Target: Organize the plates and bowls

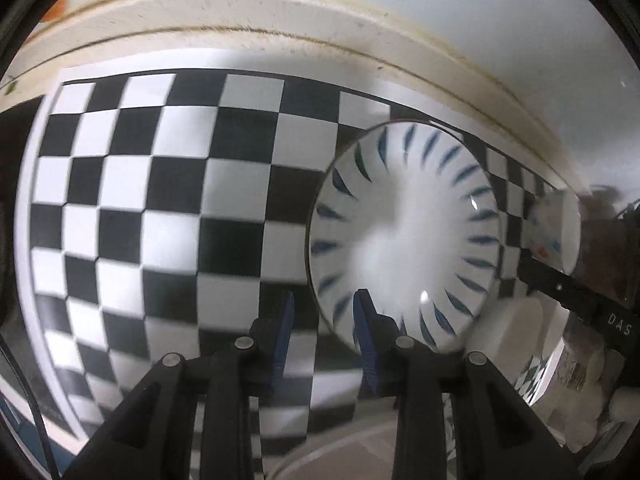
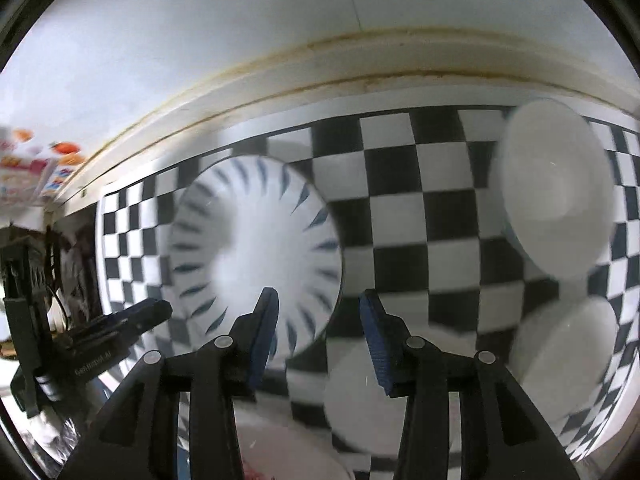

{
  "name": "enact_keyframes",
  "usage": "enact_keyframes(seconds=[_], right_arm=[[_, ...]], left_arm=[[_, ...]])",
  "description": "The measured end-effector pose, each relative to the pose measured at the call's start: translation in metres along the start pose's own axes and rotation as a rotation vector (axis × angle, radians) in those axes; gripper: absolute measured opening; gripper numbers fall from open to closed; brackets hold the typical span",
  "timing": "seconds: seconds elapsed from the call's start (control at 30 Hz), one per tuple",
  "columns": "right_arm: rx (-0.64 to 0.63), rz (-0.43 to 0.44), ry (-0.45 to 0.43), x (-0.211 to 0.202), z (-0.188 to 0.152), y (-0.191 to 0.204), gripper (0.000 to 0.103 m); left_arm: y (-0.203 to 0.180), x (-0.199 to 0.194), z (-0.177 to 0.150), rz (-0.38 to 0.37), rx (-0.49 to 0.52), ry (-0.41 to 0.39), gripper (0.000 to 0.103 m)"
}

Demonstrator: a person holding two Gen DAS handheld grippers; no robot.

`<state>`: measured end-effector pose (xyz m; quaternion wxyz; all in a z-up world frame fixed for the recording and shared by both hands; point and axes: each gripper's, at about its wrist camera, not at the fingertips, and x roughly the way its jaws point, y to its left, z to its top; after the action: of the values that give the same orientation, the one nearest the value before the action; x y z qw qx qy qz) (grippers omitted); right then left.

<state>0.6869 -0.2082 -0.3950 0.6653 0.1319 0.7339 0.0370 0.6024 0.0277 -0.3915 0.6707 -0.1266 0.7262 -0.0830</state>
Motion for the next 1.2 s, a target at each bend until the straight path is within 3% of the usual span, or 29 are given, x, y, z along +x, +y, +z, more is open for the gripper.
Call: enact_keyframes(seconds=[0.17,0.27,0.37,0.47,1.2], right_arm=[[0.021,0.004,0.048,0.034,0.020,-0.008,0.043],[0.030,0.016,0.066,0.046,0.027,-0.012,0.034],[0.029,0.020,0.080,0.054,0.031,-0.015,0.030],[0.024,0.019,0.097,0.064,0.032,-0.015,0.019],[-0.016,0.071,0.038,0.034,0.012,-0.007,0.014]], left_arm=[[0.000,0.016,0.016,-0.020,0.017,0.003,0.028],[-0.002,0.020,0.022,-0.006,0.044,-0.003,0.027],[-0.002,0.027,0.027,-0.012,0.060,0.004,0.017],[-0.002,0.030,0.028,-0.022,0.064,-0.007,0.017],[-0.015,-0.005,0.008,0.016,0.123,-0.095,0.016]])
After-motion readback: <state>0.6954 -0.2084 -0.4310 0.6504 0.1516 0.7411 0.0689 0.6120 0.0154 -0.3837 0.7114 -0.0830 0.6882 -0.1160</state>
